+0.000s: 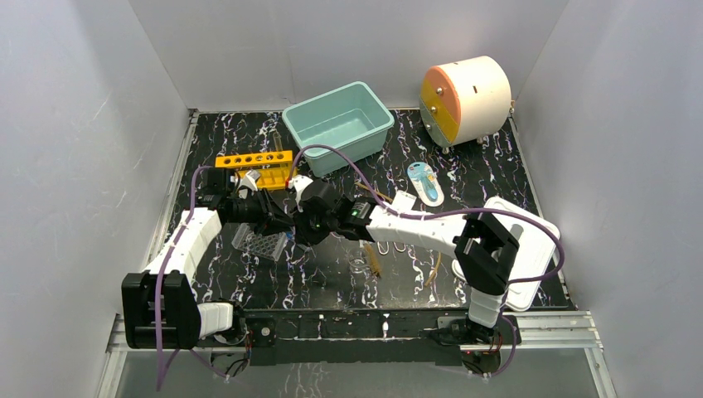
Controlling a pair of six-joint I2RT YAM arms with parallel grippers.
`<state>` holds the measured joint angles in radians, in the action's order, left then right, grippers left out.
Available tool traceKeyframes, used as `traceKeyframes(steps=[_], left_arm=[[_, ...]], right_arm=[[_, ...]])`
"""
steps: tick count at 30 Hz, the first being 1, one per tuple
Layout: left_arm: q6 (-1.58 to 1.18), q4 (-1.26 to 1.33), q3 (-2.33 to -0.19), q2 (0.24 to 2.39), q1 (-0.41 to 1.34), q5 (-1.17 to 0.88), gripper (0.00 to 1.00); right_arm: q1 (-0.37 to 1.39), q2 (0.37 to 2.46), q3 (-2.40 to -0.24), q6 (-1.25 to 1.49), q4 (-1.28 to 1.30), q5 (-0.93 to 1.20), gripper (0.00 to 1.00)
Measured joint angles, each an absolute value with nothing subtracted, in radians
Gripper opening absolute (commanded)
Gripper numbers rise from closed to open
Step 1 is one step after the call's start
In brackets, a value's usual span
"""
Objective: Organize the chemistry lab equipment
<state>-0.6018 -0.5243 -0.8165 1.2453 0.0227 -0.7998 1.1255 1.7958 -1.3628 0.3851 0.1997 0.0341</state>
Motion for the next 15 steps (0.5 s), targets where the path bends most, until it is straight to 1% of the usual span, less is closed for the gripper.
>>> traceKeyframes(steps=[2, 5, 7, 10, 11, 13, 15], left_arm=[[-0.602, -0.526, -0.818, 1.245, 0.022, -0.794, 0.23], [-0.601, -0.528, -0.822, 1.245, 0.022, -0.792, 0.30], [-0.599, -0.533, -0.827, 1.245, 0.022, -0.791, 0.31], [-0.595, -0.536, -0.833, 1.242, 0.022, -0.787, 0.24], [-0.595, -0.537, -0.833, 1.242, 0.022, -0.785, 0.23], [-0.590, -0.540, -0.833, 1.242, 0.022, -0.781, 0.25], [-0.587, -0.540, -0.833, 1.242, 0.022, -0.781, 0.29]], right_arm=[[1.125, 1.799, -1.363, 0.385, 0.201, 0.035, 0.20], [1.122, 1.807, -1.363, 0.385, 0.208, 0.036, 0.20], [1.120, 1.811, -1.363, 0.385, 0.211, 0.036, 0.20], [1.119, 1.815, -1.363, 0.385, 0.212, 0.036, 0.20], [1.118, 1.815, -1.363, 0.385, 0.211, 0.036, 0.20], [1.117, 1.815, -1.363, 0.385, 0.210, 0.039, 0.20], [1.116, 1.815, -1.363, 0.385, 0.208, 0.044, 0.20]])
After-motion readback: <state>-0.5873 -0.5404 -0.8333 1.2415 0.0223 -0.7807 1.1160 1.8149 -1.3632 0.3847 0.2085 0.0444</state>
